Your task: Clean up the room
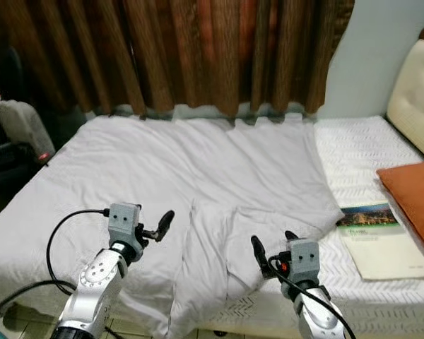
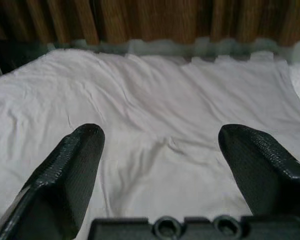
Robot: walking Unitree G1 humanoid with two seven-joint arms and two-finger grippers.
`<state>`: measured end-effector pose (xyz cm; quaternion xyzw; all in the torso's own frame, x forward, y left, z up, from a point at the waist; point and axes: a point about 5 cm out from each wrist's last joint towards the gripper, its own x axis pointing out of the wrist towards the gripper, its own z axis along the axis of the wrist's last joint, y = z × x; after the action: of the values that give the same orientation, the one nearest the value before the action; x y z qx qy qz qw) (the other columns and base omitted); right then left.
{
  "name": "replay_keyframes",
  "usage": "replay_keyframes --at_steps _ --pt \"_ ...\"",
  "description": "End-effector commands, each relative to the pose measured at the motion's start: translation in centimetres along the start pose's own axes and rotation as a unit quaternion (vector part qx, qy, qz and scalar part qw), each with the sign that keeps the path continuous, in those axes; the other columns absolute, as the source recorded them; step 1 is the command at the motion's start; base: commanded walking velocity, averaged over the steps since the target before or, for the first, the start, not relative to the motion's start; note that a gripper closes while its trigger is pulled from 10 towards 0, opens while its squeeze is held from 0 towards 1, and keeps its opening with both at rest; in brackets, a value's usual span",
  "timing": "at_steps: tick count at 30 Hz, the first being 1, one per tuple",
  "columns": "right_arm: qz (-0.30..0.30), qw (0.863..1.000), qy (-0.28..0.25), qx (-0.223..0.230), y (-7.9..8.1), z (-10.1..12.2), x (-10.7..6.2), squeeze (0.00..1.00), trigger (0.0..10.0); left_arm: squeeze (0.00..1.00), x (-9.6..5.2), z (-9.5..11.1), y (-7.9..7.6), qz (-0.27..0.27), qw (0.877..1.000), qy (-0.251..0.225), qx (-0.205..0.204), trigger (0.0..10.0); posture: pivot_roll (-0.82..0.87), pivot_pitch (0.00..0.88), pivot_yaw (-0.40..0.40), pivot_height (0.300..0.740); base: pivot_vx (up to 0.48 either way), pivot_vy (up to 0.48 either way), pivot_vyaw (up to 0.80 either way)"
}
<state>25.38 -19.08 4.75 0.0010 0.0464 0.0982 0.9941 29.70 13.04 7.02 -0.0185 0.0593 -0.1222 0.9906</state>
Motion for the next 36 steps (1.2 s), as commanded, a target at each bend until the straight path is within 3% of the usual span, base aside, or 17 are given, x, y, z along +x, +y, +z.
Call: replay_keyframes --at_steps 1,11,17,18,19,21,22,23,25,26,27,28,29,32,36 --pt "0.009 1.000 0.002 -0.008 0.3 0.0 0.0 0.00 10.0 0.00 -0.1 -0.3 0.6 0.020 1.000 0.009 0.000 10.0 -0.06 0.000 0.053 0.740 0.458 0.000 0.00" --pt "0.018 1.000 0.007 -0.018 0.2 -0.2 -0.2 0.00 10.0 0.00 -0.1 -0.8 0.4 0.014 1.000 0.018 0.006 10.0 -0.06 0.000 0.048 0.740 0.458 0.000 0.00" --pt "0.021 1.000 0.007 -0.019 0.3 -0.2 -0.8 0.00 10.0 0.00 -0.4 -1.7 1.8 0.055 0.998 0.037 -0.004 10.0 -0.09 0.000 0.039 0.740 0.458 0.000 0.00" --pt "0.021 0.999 0.016 -0.019 0.2 -0.4 -2.0 0.00 10.0 0.00 0.5 -3.1 1.8 0.020 0.995 0.081 -0.060 10.0 -0.12 0.047 0.026 0.740 0.458 0.000 0.00" --pt "0.020 0.999 0.020 -0.020 0.1 -0.4 -2.6 0.00 10.0 0.00 0.8 -3.7 1.3 -0.005 0.991 0.099 -0.084 10.0 -0.12 0.073 0.025 0.740 0.458 0.000 0.00" --pt "0.018 0.999 0.033 -0.024 0.0 -0.8 -4.3 0.00 10.0 0.00 1.7 -4.1 0.2 -0.024 0.988 0.126 -0.088 10.0 -0.14 0.124 0.022 0.740 0.229 0.000 0.00" --pt "0.018 0.999 0.033 -0.024 0.0 -0.8 -4.3 0.00 10.0 0.00 1.7 -4.1 0.2 -0.024 0.988 0.126 -0.088 10.0 -0.14 0.124 0.022 0.740 0.000 0.000 0.00" --pt "0.013 0.998 0.054 -0.032 -0.3 -1.4 -5.9 0.00 10.0 0.00 2.5 -3.9 -0.5 -0.031 0.987 0.136 -0.081 10.0 -0.18 0.213 0.016 0.740 0.000 0.000 0.00" --pt "0.002 0.994 0.097 -0.046 -0.6 -2.5 -9.7 0.00 10.0 0.00 3.7 -3.2 -0.9 -0.018 0.987 0.152 -0.053 10.0 -0.23 0.296 0.011 0.740 0.000 0.000 0.00" --pt "0.001 0.993 0.110 -0.051 -0.4 -2.2 -12.0 0.00 10.0 0.00 4.2 -2.6 -0.6 -0.005 0.987 0.150 -0.049 10.0 -0.28 0.387 0.004 0.740 0.000 0.000 0.00" --pt "0.003 0.992 0.118 -0.053 0.0 -1.8 -13.6 0.00 10.0 0.00 4.5 -2.1 0.0 0.012 0.988 0.146 -0.040 10.0 -0.30 0.418 0.000 0.740 0.000 0.000 0.00" --pt "0.003 0.992 0.118 -0.053 0.0 -1.8 -13.6 0.00 10.0 0.00 4.5 -2.1 0.0 0.012 0.988 0.146 -0.040 10.0 -0.30 0.418 0.000 0.740 0.000 0.000 0.00" --pt "0.005 0.991 0.125 -0.055 0.5 -1.0 -15.2 0.00 10.0 0.00 4.8 -1.5 0.4 0.022 0.989 0.143 -0.032 10.0 -0.34 0.477 -0.013 0.740 0.000 0.000 0.00" --pt "-0.009 0.978 0.200 -0.055 0.9 -0.3 -21.7 0.00 10.0 0.00 5.6 -0.2 1.6 0.052 0.987 0.152 0.018 10.0 -0.38 0.603 -0.036 0.740 0.000 0.000 0.00" --pt "-0.022 0.971 0.232 -0.053 1.2 0.7 -25.0 0.00 10.0 0.00 5.8 0.5 2.5 0.067 0.988 0.138 0.022 10.0 -0.39 0.680 -0.026 0.740 0.000 0.000 0.00"
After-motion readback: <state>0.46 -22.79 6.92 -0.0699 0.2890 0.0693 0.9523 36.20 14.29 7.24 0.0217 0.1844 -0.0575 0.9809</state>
